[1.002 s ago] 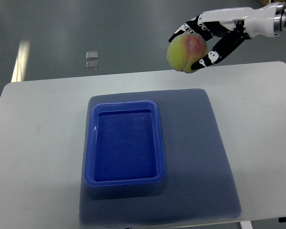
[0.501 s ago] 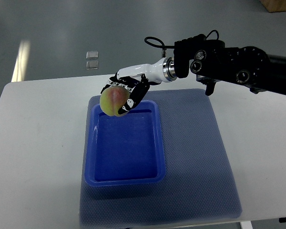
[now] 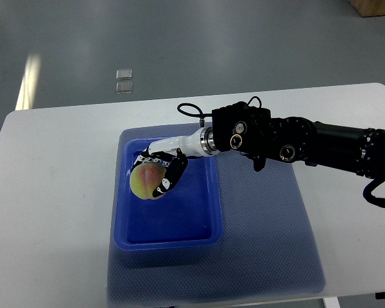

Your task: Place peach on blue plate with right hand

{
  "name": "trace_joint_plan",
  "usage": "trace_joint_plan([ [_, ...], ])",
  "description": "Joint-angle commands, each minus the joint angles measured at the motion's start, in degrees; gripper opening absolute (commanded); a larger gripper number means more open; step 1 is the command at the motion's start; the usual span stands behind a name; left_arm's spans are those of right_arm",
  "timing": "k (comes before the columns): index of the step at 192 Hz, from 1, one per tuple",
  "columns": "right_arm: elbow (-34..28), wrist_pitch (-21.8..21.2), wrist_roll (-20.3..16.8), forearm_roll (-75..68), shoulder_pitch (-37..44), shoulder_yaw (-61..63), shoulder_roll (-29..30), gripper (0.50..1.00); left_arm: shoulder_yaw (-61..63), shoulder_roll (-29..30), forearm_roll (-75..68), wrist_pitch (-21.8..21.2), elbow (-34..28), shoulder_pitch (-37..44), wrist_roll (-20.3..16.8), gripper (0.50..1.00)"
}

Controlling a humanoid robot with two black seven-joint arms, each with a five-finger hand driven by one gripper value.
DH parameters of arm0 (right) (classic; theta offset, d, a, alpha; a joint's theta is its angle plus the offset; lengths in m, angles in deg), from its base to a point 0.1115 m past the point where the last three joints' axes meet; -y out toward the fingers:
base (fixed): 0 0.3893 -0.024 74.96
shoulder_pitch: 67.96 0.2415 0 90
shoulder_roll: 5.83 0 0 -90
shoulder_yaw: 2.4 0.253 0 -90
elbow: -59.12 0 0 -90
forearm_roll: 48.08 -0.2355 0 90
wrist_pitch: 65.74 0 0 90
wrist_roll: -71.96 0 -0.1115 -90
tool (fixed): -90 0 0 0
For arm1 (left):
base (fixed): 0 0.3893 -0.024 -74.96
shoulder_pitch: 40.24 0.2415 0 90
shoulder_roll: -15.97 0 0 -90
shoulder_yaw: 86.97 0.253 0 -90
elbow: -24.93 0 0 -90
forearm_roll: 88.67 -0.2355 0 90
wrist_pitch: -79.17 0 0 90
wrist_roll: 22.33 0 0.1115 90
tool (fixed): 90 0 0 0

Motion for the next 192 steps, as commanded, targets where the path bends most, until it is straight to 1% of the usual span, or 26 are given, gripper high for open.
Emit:
trace_joint_plan([
  [1,1.5,0.2,0.0,1.9,-0.6,-0.1,0.0,0.596,0.0,0.0,0.0,0.0,-0.1,0.0,0.0,1.000],
  [4,1.8,0.2,0.0,2.5,-0.7,-0.3,0.0,0.611,0.0,0.0,0.0,0.0,-0.1,0.0,0.0,1.000],
  [14,1.8,0.2,0.0,2.5,-0.7,-0.3,0.0,0.611,0.0,0.0,0.0,0.0,-0.1,0.0,0.0,1.000],
  [15,2.2,0.2,0.0,3.8,-1.2,-0.6,0.0,0.661,0.0,0.0,0.0,0.0,-0.1,0.0,0.0,1.000],
  [19,2.2,0.2,0.0,4.0,-1.4,-0.8,0.0,0.676,0.0,0.0,0.0,0.0,0.0,0.0,-0.1,1.000],
  [37,2.2,0.2,0.0,4.0,-1.7,-0.8,0.0,0.686,0.0,0.0,-0.1,0.0,0.0,0.0,0.0,1.000],
  [38,2.2,0.2,0.0,4.0,-1.9,-0.8,0.0,0.725,0.0,0.0,0.0,0.0,0.0,0.0,0.0,1.000],
  [44,2.2,0.2,0.0,4.0,-2.1,-0.8,0.0,0.752,0.0,0.0,-0.1,0.0,0.0,0.0,0.0,1.000],
  [57,2.2,0.2,0.0,4.0,-2.2,-0.7,0.0,0.758,0.0,0.0,0.0,0.0,0.0,0.0,-0.1,1.000],
  [62,2.3,0.2,0.0,4.0,-2.2,-0.6,0.0,0.791,0.0,0.0,0.0,0.0,0.0,0.0,0.0,1.000],
  [64,2.3,0.2,0.0,4.0,-2.2,-0.6,0.0,0.791,0.0,0.0,0.0,0.0,0.0,0.0,0.0,1.000],
  [71,2.3,0.2,0.0,3.9,-2.2,-0.4,0.0,0.854,0.0,0.0,0.0,0.0,0.0,0.0,0.0,1.000],
  [80,2.3,0.2,0.0,3.9,-2.2,-0.4,0.0,0.854,0.0,0.0,0.0,0.0,0.0,0.0,0.0,1.000],
  [81,2.3,0.2,0.0,3.7,-2.1,-0.3,0.0,0.894,0.0,0.0,0.0,0.0,0.0,0.0,0.0,1.000],
  [83,2.3,0.2,0.0,3.7,-2.1,-0.2,0.0,0.899,0.0,0.0,0.0,0.0,0.0,0.0,0.0,1.000],
  [107,2.3,0.2,0.0,3.5,-1.9,0.1,0.0,0.913,0.0,0.0,0.0,0.0,-0.1,0.0,0.0,1.000],
  [108,2.3,0.2,0.0,3.3,-1.6,0.1,0.0,0.927,0.0,0.0,-0.1,0.0,-0.1,0.0,0.0,1.000],
  [127,2.2,0.1,0.0,3.1,-1.4,0.2,0.0,0.928,0.0,0.0,0.0,0.0,0.0,0.0,0.0,1.000],
  [152,2.2,0.1,0.0,2.9,0.6,0.9,-2.3,0.930,0.0,0.0,0.0,0.0,0.0,0.0,0.0,1.000],
  [153,2.1,0.1,0.0,2.5,1.9,3.4,-3.9,0.930,0.0,0.0,0.0,0.0,0.0,0.0,0.0,1.000],
  [163,2.1,0.1,0.0,2.5,1.9,3.4,-3.9,0.930,0.0,0.0,0.0,0.0,0.0,0.0,0.0,1.000],
  [164,2.1,-0.3,0.0,1.8,2.4,7.4,-6.1,0.930,0.0,0.0,0.0,0.0,0.0,0.0,0.0,1.000],
  [176,1.9,-0.4,0.1,0.7,2.3,12.7,-8.9,0.930,0.0,0.0,0.0,0.0,0.0,0.0,0.0,1.000],
  [185,1.9,-0.4,0.1,0.7,2.3,12.7,-8.9,0.930,0.0,0.0,0.0,0.0,0.0,0.0,0.0,1.000],
  [186,1.8,-0.4,0.4,-0.5,1.7,17.4,-10.9,0.930,0.1,0.0,-0.1,0.0,0.1,0.0,0.0,1.000],
  [192,1.8,-0.5,0.5,-1.1,1.4,19.6,-11.4,0.930,0.1,0.0,-0.1,0.0,0.1,0.0,0.0,1.000],
])
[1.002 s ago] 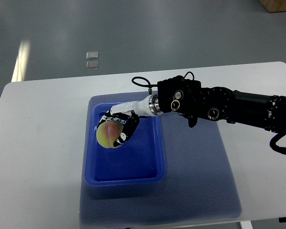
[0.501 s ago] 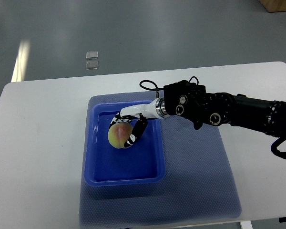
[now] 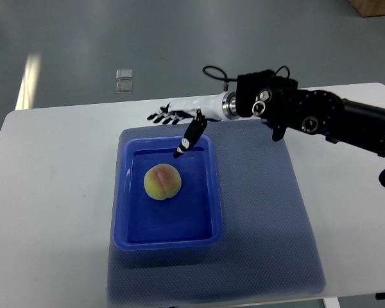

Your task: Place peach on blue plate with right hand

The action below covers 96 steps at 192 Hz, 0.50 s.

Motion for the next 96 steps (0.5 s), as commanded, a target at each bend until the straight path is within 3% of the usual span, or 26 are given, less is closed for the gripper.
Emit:
trace_joint_plan([
  [1,-0.2,-0.1,0.4,-2.6,-1.1,10.1,-3.9,0.930,0.1,0.0,-0.1,0.0,0.1,0.0,-0.1,1.000],
  [40,0.1,1.8,0.8,-10.2,-11.1,30.9,-6.1,0.930,0.1,0.0,-0.1,0.0,0.2,0.0,0.0,1.000],
  [49,0.1,1.8,0.8,-10.2,-11.1,30.9,-6.1,0.930,0.1,0.0,-0.1,0.0,0.2,0.0,0.0,1.000],
  [50,0.3,2.6,0.9,-13.4,-14.2,37.5,-5.8,0.930,0.0,0.0,-0.1,0.0,0.2,0.0,0.0,1.000],
  [54,0.4,2.8,0.9,-15.0,-15.7,40.3,-5.6,0.930,0.0,0.0,-0.1,0.0,0.2,0.0,0.0,1.000],
  [64,0.4,2.8,0.9,-15.0,-15.7,40.3,-5.6,0.930,0.0,0.0,-0.1,0.0,0.2,0.0,0.0,1.000],
  [65,0.8,3.2,0.9,-19.4,-18.8,46.5,-5.4,0.930,0.0,0.0,-0.1,0.0,0.2,0.0,0.0,1.000],
  [71,1.4,3.3,0.9,-22.0,-20.9,49.9,-5.2,0.930,0.0,0.0,-0.1,0.0,0.2,0.0,0.0,1.000],
  [93,3.4,3.5,1.8,-25.8,-23.6,54.6,-4.6,0.930,0.0,0.0,-0.1,0.0,0.2,0.0,0.0,1.000],
  [96,6.5,3.3,3.9,-29.2,-24.5,57.4,-3.5,0.930,0.1,0.0,-0.2,0.0,0.2,0.0,0.0,1.000],
])
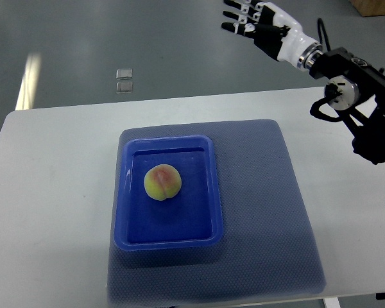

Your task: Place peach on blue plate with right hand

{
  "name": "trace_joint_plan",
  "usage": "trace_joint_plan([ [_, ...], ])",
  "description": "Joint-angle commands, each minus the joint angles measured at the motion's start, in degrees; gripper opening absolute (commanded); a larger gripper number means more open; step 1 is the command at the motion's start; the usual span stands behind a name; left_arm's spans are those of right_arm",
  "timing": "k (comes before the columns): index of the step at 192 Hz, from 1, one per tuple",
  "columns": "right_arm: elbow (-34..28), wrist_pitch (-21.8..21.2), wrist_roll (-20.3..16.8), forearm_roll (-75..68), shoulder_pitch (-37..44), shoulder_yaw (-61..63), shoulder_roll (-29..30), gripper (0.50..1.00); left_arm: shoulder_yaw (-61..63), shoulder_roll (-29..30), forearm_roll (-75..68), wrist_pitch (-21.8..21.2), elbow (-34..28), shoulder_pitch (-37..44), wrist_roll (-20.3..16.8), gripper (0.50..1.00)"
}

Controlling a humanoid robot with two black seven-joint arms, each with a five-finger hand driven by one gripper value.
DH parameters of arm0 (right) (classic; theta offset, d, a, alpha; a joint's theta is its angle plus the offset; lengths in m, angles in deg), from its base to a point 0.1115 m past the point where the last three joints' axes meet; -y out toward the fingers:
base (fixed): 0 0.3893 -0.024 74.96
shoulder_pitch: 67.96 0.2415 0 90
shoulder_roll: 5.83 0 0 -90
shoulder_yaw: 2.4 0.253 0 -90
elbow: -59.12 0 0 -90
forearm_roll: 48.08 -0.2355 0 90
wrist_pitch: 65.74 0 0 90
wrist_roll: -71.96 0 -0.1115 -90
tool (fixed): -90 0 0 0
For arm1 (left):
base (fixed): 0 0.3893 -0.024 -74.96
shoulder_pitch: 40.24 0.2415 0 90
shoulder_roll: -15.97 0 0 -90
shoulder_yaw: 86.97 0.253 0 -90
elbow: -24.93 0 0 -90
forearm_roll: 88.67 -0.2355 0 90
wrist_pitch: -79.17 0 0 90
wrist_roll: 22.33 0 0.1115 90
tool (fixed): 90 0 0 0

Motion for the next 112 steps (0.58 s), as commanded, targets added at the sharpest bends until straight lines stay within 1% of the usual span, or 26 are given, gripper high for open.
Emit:
trace_joint_plan([
  [1,4.2,-0.1,2.6,-6.2,-2.9,6.6,1.5,0.930,0.1,0.0,-0.1,0.0,0.0,0.0,0.0,1.000],
  [9,7.1,-0.3,4.1,-9.4,-3.9,7.6,2.2,0.930,0.1,0.0,-0.2,0.0,0.1,0.0,0.0,1.000],
  [17,9.0,-0.6,4.8,-12.2,-4.9,7.7,2.8,0.930,0.1,0.0,-0.2,0.0,0.2,0.0,0.0,1.000],
  [30,10.4,-1.0,5.0,-15.6,-5.8,7.6,3.7,0.930,0.1,0.0,-0.2,0.0,0.5,0.0,0.6,1.000],
  [48,10.5,-1.3,5.0,-16.5,-6.9,7.6,4.6,0.930,0.1,0.0,-0.1,-0.1,0.8,0.0,1.2,1.000],
  [49,10.5,-1.4,5.1,-16.6,-8.0,7.6,5.6,0.930,0.1,0.0,0.0,-0.1,0.8,0.0,1.8,1.000],
  [57,10.6,-1.5,5.1,-16.5,-8.5,7.4,6.0,0.930,0.1,0.0,0.0,-0.1,0.8,0.0,1.8,1.000],
  [112,10.7,-1.6,5.0,-16.8,-8.8,7.6,6.2,0.930,0.1,0.0,-0.1,-0.1,0.9,0.0,1.8,1.000],
])
